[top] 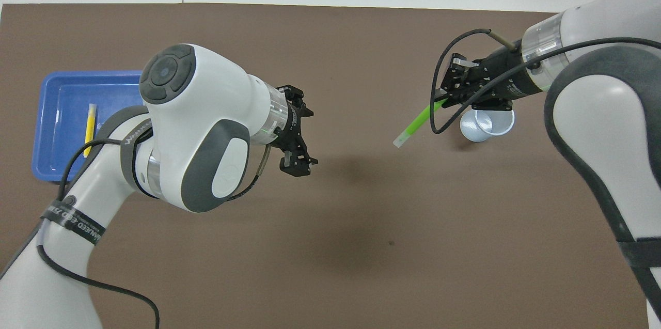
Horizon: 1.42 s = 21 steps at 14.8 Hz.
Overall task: Right arm passes pens to left for tray arrangement
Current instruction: 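Lift the green pen toward the left gripper while the left gripper approaches, then close the left gripper on the green pen held by the right gripper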
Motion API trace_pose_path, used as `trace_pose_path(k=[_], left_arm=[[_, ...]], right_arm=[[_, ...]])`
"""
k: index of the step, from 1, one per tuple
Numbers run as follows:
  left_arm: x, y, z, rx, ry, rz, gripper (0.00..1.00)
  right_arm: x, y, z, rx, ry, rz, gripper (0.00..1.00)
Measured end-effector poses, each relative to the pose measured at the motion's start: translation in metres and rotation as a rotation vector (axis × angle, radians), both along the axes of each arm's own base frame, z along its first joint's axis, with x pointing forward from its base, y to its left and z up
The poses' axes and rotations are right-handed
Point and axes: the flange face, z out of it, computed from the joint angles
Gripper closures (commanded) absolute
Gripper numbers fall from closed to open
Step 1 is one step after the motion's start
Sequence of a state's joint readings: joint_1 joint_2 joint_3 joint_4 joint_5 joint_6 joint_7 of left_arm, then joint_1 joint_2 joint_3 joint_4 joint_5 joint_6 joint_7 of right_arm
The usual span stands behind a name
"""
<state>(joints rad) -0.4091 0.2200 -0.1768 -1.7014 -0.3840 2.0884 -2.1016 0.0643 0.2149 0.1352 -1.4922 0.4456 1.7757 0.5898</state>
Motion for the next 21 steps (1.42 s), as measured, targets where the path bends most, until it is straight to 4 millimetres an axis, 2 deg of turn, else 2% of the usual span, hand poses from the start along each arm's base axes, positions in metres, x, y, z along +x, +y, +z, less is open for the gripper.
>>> trace_pose_path(k=[3, 6, 10, 13, 16, 18, 21], left_arm=[[-0.013, -0.021, 0.004, -0.005, 0.046, 0.116, 0.0], [-0.022, -0.035, 0.013, -0.018, 0.077, 0.218, 0.0], [-0.016, -0.037, 0.035, -0.052, 0.119, 0.402, 0.0], [-0.011, -0.044, 0.047, -0.126, 0.088, 0.528, 0.0], [-0.023, -0.066, 0.052, -0.17, 0.022, 0.515, 0.0], [-0.033, -0.081, 0.047, -0.174, -0.017, 0.491, 0.06], [-0.035, -0.084, 0.04, -0.175, -0.083, 0.48, 0.11]], right_arm=[[-0.001, 0.023, 0.002, 0.016, 0.014, -0.08, 1.0], [-0.001, 0.032, 0.002, 0.02, 0.021, -0.105, 1.0], [-0.002, 0.037, 0.002, 0.022, 0.017, -0.116, 1.0], [-0.002, 0.037, 0.0, 0.022, 0.019, -0.117, 1.0], [-0.002, 0.037, 0.0, 0.022, 0.02, -0.117, 1.0], [-0.002, 0.037, -0.001, 0.021, 0.021, -0.117, 1.0], [-0.002, 0.037, -0.003, 0.02, 0.024, -0.117, 1.0]])
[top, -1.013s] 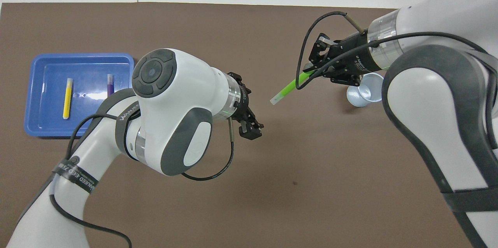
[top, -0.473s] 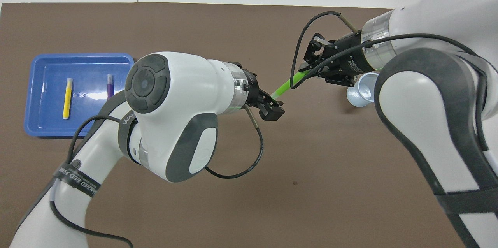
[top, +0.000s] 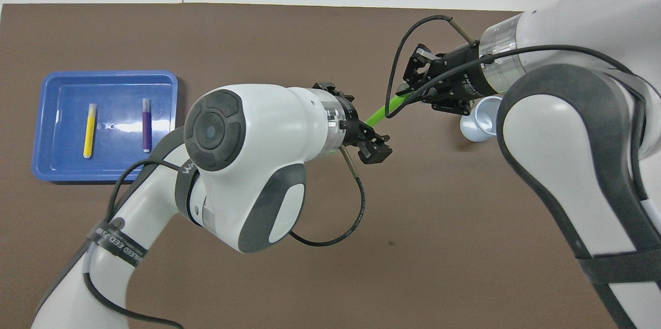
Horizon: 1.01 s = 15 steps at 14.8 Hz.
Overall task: Right arm passes pens to left for tray arrangement
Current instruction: 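Close the left gripper on the green pen held by the right gripper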
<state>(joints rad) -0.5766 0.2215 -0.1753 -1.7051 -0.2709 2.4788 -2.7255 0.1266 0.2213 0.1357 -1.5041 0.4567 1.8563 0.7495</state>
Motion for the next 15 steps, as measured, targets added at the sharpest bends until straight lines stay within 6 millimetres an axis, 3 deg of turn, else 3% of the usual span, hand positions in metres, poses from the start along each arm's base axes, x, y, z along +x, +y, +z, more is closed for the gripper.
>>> trace_pose_path(k=[2, 6, 8, 11, 15], left_arm=[[0.0, -0.001, -0.001, 0.012, -0.03, -0.006, 0.29], [-0.003, -0.004, -0.002, 0.023, -0.059, -0.02, 0.3], [-0.005, -0.009, -0.007, 0.042, -0.086, -0.037, 0.38], [-0.006, -0.013, -0.011, 0.042, -0.093, -0.043, 0.59], [-0.005, -0.013, -0.009, 0.044, -0.099, -0.044, 0.61]], right_arm=[[0.0, 0.0, 0.0, 0.0, 0.001, 0.0, 1.0], [0.0, 0.0, -0.001, 0.0, 0.001, 0.0, 1.0], [0.0, 0.0, -0.001, 0.0, 0.001, 0.0, 1.0], [0.0, 0.0, -0.001, 0.0, 0.001, 0.0, 1.0], [0.0, 0.0, -0.001, 0.0, 0.001, 0.0, 1.0]])
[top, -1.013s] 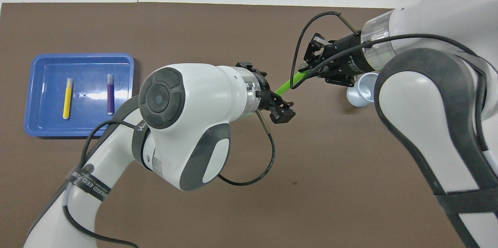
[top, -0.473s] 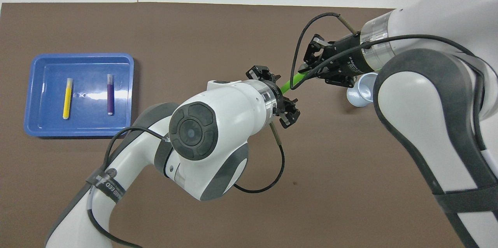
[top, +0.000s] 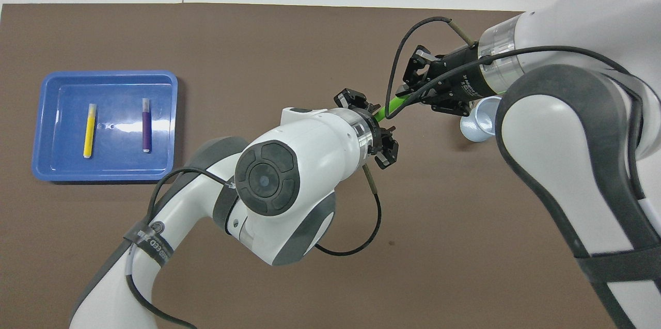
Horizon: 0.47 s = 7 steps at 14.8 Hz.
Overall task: Right arm passes pens to left for tray arrangement
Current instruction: 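Close the left gripper on the green pen held by the right gripper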
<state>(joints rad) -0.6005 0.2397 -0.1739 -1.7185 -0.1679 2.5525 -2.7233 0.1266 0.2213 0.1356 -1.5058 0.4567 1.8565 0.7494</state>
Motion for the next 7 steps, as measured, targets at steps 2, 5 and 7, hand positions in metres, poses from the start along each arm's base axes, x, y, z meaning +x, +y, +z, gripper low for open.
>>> trace_pose_path(k=[2, 5, 7], left_arm=[[0.0, -0.001, 0.004, 0.003, 0.003, -0.003, 0.61], [0.002, -0.001, 0.012, 0.012, 0.013, -0.008, 0.61], [0.001, -0.002, 0.011, 0.019, 0.012, -0.015, 0.68]], right_arm=[[0.0, 0.0, 0.0, 0.0, 0.0, 0.0, 1.0], [0.0, 0.0, 0.0, 0.0, 0.0, 0.0, 1.0], [0.0, 0.0, 0.0, 0.0, 0.0, 0.001, 1.0]])
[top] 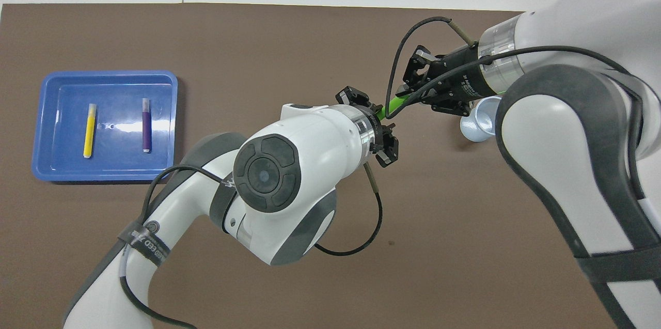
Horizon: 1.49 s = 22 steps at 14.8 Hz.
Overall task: Right arm passes pens to left for tray arrangement
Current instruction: 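Close the left gripper on the green pen held by the right gripper, then open the right gripper and withdraw it while the left gripper pulls back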
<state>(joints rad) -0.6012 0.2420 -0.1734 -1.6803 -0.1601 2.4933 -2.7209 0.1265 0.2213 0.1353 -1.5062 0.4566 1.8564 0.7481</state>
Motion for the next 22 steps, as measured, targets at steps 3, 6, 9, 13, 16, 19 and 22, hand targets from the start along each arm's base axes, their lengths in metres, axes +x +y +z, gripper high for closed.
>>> trace_pose_path(k=[3, 6, 9, 13, 16, 19, 22], left_arm=[[0.001, 0.0, -0.003, 0.012, -0.006, -0.004, 0.94], [0.004, 0.002, -0.004, 0.015, -0.007, 0.003, 1.0], [0.004, 0.002, -0.004, 0.014, -0.007, 0.004, 1.0], [0.001, -0.002, -0.003, 0.02, -0.013, -0.015, 1.0], [-0.001, -0.003, -0.005, 0.059, -0.022, -0.072, 1.0], [0.0, 0.002, -0.008, 0.121, -0.045, -0.177, 1.0], [0.015, 0.025, -0.015, 0.195, -0.046, -0.263, 1.0]], right_arm=[[0.0, -0.001, -0.003, -0.003, 0.007, 0.003, 1.0], [-0.001, -0.001, -0.004, 0.0, 0.01, 0.004, 1.0], [-0.001, -0.001, -0.004, 0.0, 0.01, 0.004, 0.66], [0.002, -0.008, -0.002, 0.001, -0.018, 0.012, 0.0], [0.01, -0.033, -0.001, -0.004, -0.054, 0.037, 0.0], [0.015, -0.071, 0.001, -0.049, -0.103, 0.102, 0.0], [0.014, -0.125, 0.006, -0.163, -0.17, 0.268, 0.0]])
